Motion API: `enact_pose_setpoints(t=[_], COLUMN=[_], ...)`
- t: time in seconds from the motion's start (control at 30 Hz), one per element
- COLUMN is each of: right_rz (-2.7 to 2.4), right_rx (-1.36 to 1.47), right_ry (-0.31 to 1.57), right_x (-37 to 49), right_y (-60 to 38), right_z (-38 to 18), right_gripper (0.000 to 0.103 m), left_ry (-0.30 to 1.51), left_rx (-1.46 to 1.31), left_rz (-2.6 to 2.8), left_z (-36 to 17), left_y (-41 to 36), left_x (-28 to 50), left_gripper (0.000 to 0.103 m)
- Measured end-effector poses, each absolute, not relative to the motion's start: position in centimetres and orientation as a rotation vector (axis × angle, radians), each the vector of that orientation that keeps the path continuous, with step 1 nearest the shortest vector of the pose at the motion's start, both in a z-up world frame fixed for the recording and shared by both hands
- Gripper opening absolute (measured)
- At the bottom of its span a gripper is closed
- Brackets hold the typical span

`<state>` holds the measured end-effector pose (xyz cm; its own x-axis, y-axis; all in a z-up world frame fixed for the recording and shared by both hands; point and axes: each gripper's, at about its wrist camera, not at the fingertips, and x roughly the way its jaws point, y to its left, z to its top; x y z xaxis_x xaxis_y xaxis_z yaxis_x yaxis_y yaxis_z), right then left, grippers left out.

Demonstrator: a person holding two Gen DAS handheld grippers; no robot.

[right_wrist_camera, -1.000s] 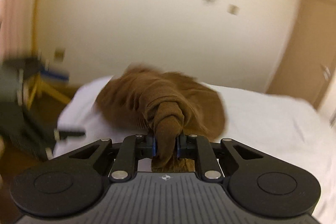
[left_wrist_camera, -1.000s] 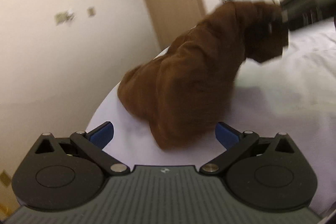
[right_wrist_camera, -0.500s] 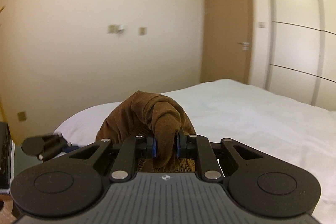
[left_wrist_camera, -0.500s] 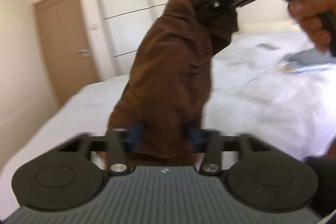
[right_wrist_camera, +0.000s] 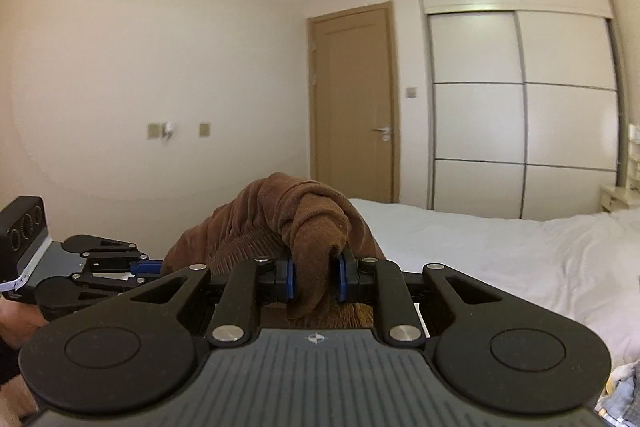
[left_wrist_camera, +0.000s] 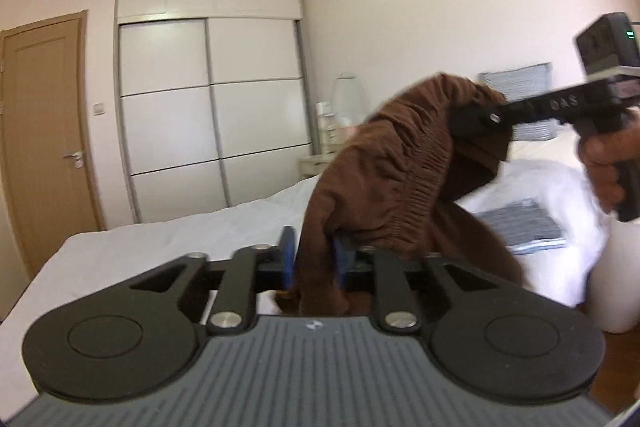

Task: Fold clothes
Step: 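Lift the garment by its waistband with both grippers, spreading it apart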

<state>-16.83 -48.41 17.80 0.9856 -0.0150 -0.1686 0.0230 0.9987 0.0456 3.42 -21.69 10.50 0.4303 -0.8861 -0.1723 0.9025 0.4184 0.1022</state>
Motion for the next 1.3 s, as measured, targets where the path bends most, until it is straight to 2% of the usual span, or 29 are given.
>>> enact_pose_setpoints(t=[0.07, 0.1, 0.13, 0.2, 0.27, 0.4, 0.6, 0.7, 0.73, 0.77, 0.8, 0.83, 0.9, 0.97, 1.03, 1.07, 1.17, 1.3], right_rz=[-0.064, -0.082, -0.102, -0.166, -0.232, -0.245, -0.223, -0.217, -0.214, -0.214, -0.219, -0.236, -0.267, -0.296, -0.311, -0.320, -0.360, -0.400], right_rx=[0.075, 0.099, 0.116, 0.131, 0.149, 0.209, 0.269, 0.324, 0.359, 0.400, 0.442, 0.490, 0.596, 0.684, 0.701, 0.701, 0.644, 0.626], right_ry=[0.195, 0.224, 0.251, 0.302, 0.350, 0.395, 0.560, 0.623, 0.633, 0.638, 0.637, 0.624, 0.588, 0.555, 0.544, 0.538, 0.517, 0.475], right_x=[-15.4, -14.1, -12.6, -9.1, -6.8, -5.8, -6.9, -5.7, -4.9, -4.3, -3.9, -3.9, -4.3, -4.7, -5.2, -5.5, -6.2, -7.5], right_y=[-51.0, -52.8, -54.5, -57.9, -60.6, -62.8, -63.5, -63.3, -63.5, -63.8, -64.1, -64.3, -64.5, -64.6, -64.6, -64.5, -64.1, -62.8], right_z=[17.3, 16.6, 15.8, 13.2, 10.6, 5.9, -3.4, -7.5, -8.5, -9.1, -9.7, -10.4, -11.3, -12.0, -11.9, -11.7, -10.3, -8.9], right_gripper=[0.022, 0.028, 0.043, 0.053, 0.053, 0.055, 0.063, 0.075, 0.075, 0.075, 0.075, 0.075, 0.075, 0.068, 0.045, 0.042, 0.040, 0.040], left_ry=[0.161, 0.212, 0.265, 0.362, 0.404, 0.445, 0.430, 0.410, 0.406, 0.412, 0.429, 0.449, 0.481, 0.498, 0.477, 0.458, 0.413, 0.440], left_rx=[0.178, 0.161, 0.149, 0.151, 0.158, 0.226, 0.451, 0.523, 0.535, 0.547, 0.565, 0.578, 0.554, 0.507, 0.501, 0.503, 0.492, 0.473], left_rz=[-1.083, -1.058, -1.033, -0.982, -0.979, -1.052, -1.122, -1.120, -1.130, -1.148, -1.171, -1.191, -1.202, -1.225, -1.249, -1.257, -1.272, -1.256], left_z=[9.6, 8.5, 7.3, 4.6, 2.5, -1.5, -6.9, -8.7, -9.0, -9.1, -9.2, -9.2, -8.5, -7.2, -6.2, -5.8, -4.9, -5.1], left_y=[-24.8, -26.4, -27.8, -29.8, -30.2, -30.9, -36.2, -39.7, -40.5, -41.2, -42.0, -42.7, -43.2, -43.0, -43.1, -43.0, -42.5, -42.5], left_x=[6.5, 8.3, 10.1, 12.9, 13.8, 14.0, 12.4, 13.1, 13.5, 14.0, 14.5, 15.1, 16.5, 17.4, 17.5, 17.3, 16.7, 17.3], left_gripper=[0.043, 0.044, 0.044, 0.043, 0.044, 0.061, 0.063, 0.062, 0.062, 0.049, 0.026, 0.019, 0.016, 0.015, 0.014, 0.013, 0.013, 0.015])
